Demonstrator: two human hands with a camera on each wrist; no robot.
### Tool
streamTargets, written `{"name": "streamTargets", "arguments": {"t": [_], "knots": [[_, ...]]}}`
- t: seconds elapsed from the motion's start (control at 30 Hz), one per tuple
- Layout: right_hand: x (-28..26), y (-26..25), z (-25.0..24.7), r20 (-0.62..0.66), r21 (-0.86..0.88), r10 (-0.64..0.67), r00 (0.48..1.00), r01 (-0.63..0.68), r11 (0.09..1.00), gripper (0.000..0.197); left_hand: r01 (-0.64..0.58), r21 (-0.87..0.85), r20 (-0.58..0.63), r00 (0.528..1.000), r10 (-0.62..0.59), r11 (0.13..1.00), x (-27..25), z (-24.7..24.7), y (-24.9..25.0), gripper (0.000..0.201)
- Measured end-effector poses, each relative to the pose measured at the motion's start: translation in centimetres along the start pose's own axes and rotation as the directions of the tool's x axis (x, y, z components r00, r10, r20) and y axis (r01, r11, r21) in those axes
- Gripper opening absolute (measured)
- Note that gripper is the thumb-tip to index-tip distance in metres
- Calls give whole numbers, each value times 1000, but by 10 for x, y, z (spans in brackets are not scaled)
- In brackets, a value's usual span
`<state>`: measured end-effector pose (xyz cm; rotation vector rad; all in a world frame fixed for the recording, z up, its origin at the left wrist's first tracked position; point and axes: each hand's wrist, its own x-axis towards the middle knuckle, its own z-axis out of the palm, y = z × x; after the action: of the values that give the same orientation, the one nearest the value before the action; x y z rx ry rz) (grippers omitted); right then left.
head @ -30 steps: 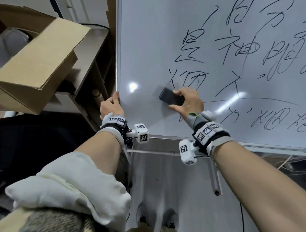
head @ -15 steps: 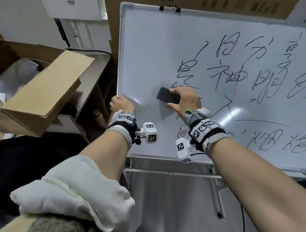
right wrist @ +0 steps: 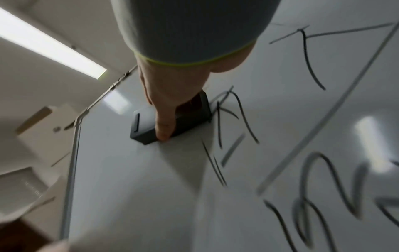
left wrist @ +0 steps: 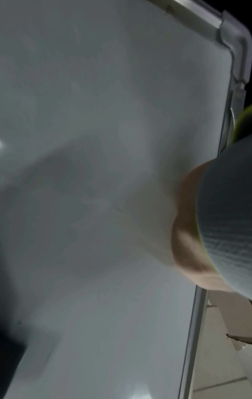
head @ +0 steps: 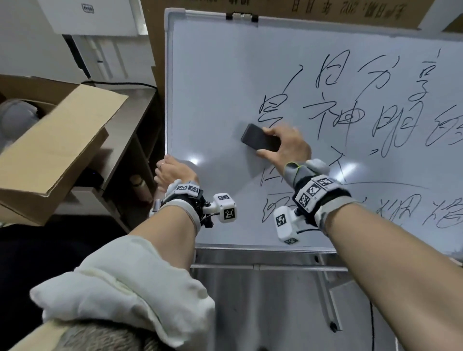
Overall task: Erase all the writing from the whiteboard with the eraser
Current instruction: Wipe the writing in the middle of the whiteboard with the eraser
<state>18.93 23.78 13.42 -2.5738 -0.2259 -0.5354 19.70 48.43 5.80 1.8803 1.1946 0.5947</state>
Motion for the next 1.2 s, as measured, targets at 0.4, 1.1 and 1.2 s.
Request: {"name": "streamTargets", "arguments": {"t": [0.4, 1.1, 1.2], "knots": [[39, 3, -9, -16, -8, -139, 990, 139, 990, 56, 102, 12, -84, 991, -100, 995, -10, 4, 11, 49], [48, -46, 30, 134, 52, -445, 885, 442, 895, 46, -23, -214, -72, 997, 8, 976, 23, 8, 119, 43], [68, -29, 8, 21, -9, -336, 941, 337, 942, 49, -4, -224, -47, 999, -7, 974, 22, 5, 121, 42]]}}
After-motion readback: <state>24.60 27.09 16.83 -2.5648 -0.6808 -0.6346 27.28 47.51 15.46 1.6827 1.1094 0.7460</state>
